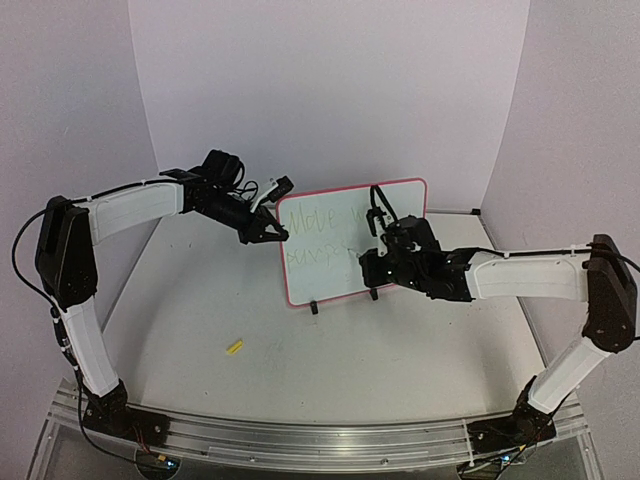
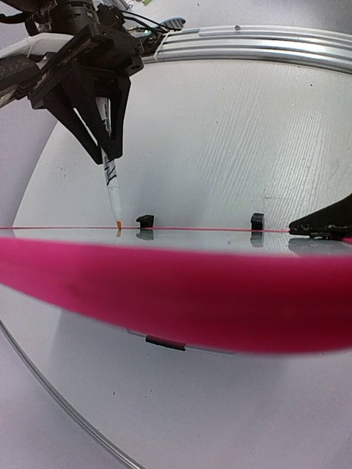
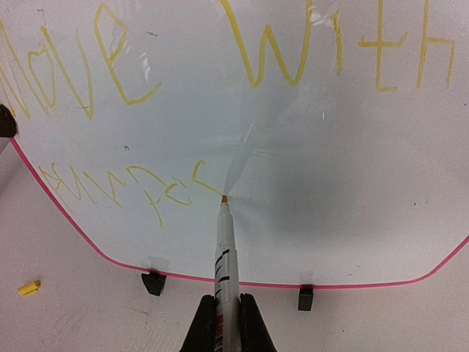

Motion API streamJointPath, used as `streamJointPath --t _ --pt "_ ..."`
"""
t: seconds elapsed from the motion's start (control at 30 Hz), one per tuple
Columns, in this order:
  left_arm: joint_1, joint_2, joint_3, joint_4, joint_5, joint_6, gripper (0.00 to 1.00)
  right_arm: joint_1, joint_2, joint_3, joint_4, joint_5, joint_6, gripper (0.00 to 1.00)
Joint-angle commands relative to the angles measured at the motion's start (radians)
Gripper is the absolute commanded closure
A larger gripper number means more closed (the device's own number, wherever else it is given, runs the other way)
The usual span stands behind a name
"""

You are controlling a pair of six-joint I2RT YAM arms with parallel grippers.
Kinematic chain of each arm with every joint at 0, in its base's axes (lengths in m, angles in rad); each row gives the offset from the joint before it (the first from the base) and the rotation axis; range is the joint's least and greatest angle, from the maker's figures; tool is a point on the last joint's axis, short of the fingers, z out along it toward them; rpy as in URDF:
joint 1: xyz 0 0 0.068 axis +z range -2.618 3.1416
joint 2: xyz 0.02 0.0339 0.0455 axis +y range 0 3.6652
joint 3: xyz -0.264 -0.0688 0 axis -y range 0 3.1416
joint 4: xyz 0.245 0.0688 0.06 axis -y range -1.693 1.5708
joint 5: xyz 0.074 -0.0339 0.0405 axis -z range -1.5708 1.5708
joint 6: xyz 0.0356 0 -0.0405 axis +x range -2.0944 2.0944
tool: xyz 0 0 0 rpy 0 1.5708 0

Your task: Write a sentence on the whiteboard

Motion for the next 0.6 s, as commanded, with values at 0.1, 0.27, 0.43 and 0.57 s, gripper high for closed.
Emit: streamJointPath --t 0.1,0.27,0.43,0.57 --pt "-0.001 -0.010 -0.020 -0.036 -0.117 0.075 1.00 -0.004 0.016 0.013 -0.012 0.011 0.013 1.00" --pt "-0.003 -0.015 -0.020 -0.035 -0.118 0.076 1.00 -0.005 0.024 0.022 -0.014 -0.009 0.009 1.00" --pt "-0.004 -0.018 -0.021 -0.035 -0.120 0.076 1.00 -0.003 0.030 0.039 -0.012 -0.028 -0.003 1.00" --pt "-0.004 -0.020 -0.021 -0.035 -0.123 0.076 1.00 -0.004 0.031 0.048 -0.005 -0.047 -0.010 1.00"
